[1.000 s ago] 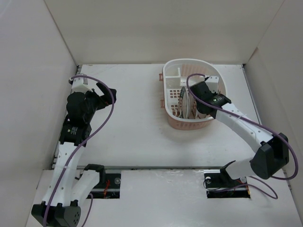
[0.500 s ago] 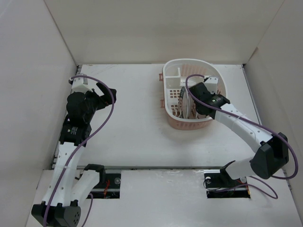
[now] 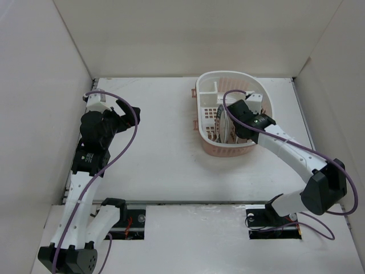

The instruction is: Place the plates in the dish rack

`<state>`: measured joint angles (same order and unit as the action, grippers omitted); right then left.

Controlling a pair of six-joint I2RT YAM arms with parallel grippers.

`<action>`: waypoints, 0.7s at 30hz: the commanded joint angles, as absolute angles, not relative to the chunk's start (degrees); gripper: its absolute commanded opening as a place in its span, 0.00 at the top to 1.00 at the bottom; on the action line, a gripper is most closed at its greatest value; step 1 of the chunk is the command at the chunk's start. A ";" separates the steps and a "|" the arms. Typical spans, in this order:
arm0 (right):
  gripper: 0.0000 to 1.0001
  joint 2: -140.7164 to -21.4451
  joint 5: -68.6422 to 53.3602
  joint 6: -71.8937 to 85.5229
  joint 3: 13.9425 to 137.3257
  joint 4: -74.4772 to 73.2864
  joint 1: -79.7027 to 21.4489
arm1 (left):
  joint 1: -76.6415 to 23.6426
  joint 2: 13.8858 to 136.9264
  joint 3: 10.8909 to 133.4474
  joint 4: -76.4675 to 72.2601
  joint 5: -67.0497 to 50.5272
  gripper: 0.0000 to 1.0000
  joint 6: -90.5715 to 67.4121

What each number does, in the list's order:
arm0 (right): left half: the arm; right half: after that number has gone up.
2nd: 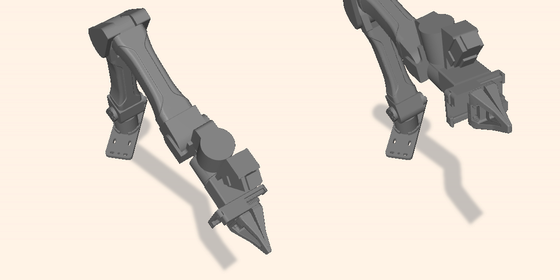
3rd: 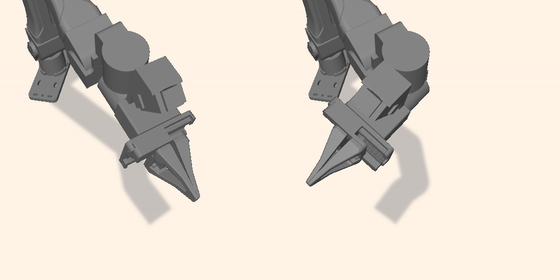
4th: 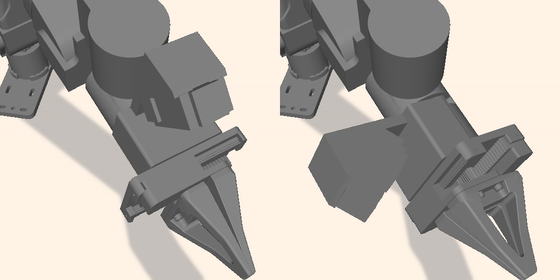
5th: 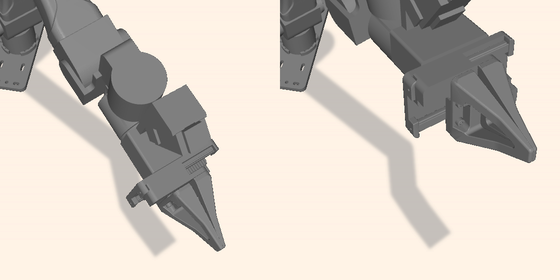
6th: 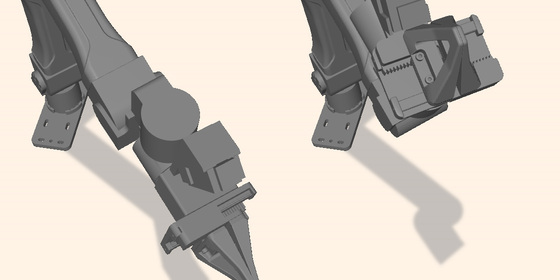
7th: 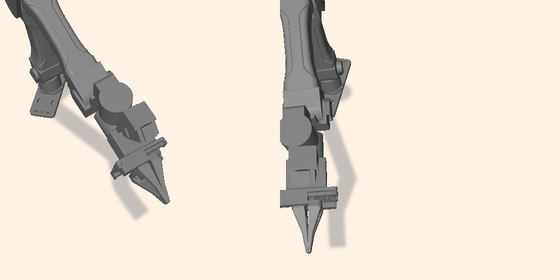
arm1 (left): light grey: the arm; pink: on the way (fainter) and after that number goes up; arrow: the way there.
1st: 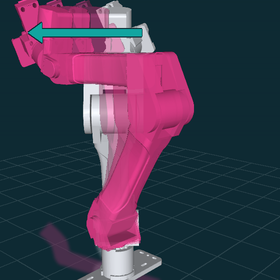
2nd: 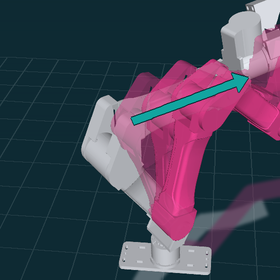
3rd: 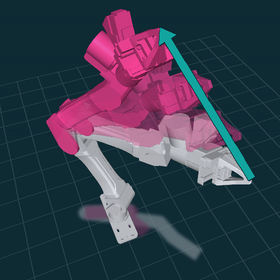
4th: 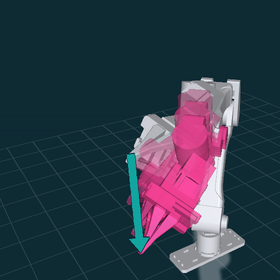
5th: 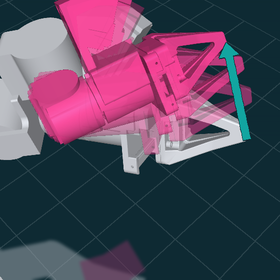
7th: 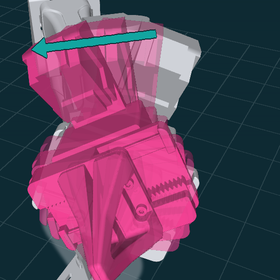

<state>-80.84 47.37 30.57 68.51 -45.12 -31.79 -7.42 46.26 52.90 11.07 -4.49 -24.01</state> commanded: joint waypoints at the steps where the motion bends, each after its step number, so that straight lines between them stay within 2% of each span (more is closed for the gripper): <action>1: 0.59 -79.98 48.16 32.26 69.43 -46.23 -32.78 | -7.73 45.18 54.49 9.58 -5.45 0.00 -23.12; 7: 0.37 -78.84 48.78 33.40 70.49 -49.39 -32.78 | -7.73 45.70 54.49 9.58 -5.45 0.00 -23.12; 13: 0.31 -77.09 48.78 33.93 72.33 -51.06 -33.31 | -7.73 45.70 53.97 9.58 -5.45 0.00 -23.12; 21: 0.30 -74.79 50.62 33.93 75.93 -55.19 -33.84 | -7.73 45.70 53.96 9.05 -5.45 0.00 -23.12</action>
